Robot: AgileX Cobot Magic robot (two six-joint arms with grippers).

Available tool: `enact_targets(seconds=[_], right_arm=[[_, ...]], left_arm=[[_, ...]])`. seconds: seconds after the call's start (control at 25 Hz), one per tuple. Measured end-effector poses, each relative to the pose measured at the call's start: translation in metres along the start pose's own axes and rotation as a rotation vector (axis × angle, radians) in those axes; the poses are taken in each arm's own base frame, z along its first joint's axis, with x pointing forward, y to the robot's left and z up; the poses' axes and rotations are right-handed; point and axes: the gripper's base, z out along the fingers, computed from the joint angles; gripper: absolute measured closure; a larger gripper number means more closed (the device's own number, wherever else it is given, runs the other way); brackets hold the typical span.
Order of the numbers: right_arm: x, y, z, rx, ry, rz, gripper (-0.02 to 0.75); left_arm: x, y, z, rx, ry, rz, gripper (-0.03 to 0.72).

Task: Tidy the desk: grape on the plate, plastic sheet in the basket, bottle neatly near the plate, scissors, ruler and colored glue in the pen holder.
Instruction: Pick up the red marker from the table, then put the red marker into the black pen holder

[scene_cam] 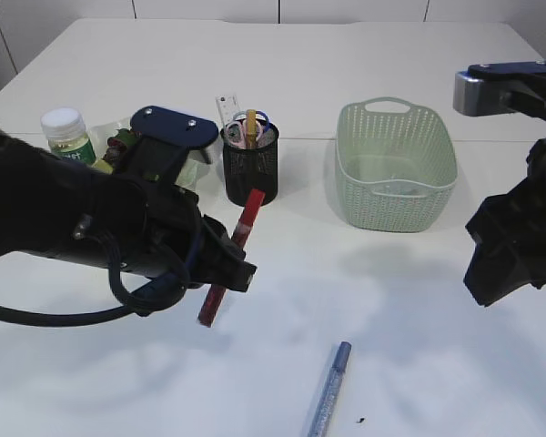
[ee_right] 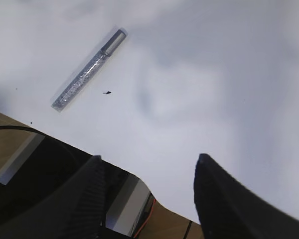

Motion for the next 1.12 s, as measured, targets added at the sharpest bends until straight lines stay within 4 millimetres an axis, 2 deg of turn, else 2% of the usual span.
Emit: enact_targets(seconds=[0.2, 0.48, 0.6, 0.8, 1.04, 1.12], right_arm=[[0.000, 0.000, 0.000, 0.000, 0.000, 0.000, 0.289], [0.000, 0.000, 0.000, 0.000, 0.000, 0.000, 0.289], [0.000, 0.000, 0.000, 0.000, 0.000, 0.000, 0.289], [0.000, 0.000, 0.000, 0.000, 0.000, 0.000, 0.289], [0.000, 0.000, 0.000, -0.004, 0.000, 0.001, 0.289], [0.000, 0.000, 0.000, -0.004, 0.000, 0.001, 0.289]], left_arm=[[-0.016, 0.009, -0.006, 0.001, -0.221, -0.002, 0.633], [-0.048, 0.039, -0.019, -0.041, -0.562, -0.050, 0.633], [-0.060, 0.050, -0.018, -0.064, -0.632, -0.065, 0.632], [-0.090, 0.067, -0.002, -0.092, -0.711, -0.077, 0.632], [-0.121, 0.089, 0.033, -0.126, -0.746, -0.093, 0.631], [-0.125, 0.094, 0.048, -0.133, -0.723, -0.099, 0.631]])
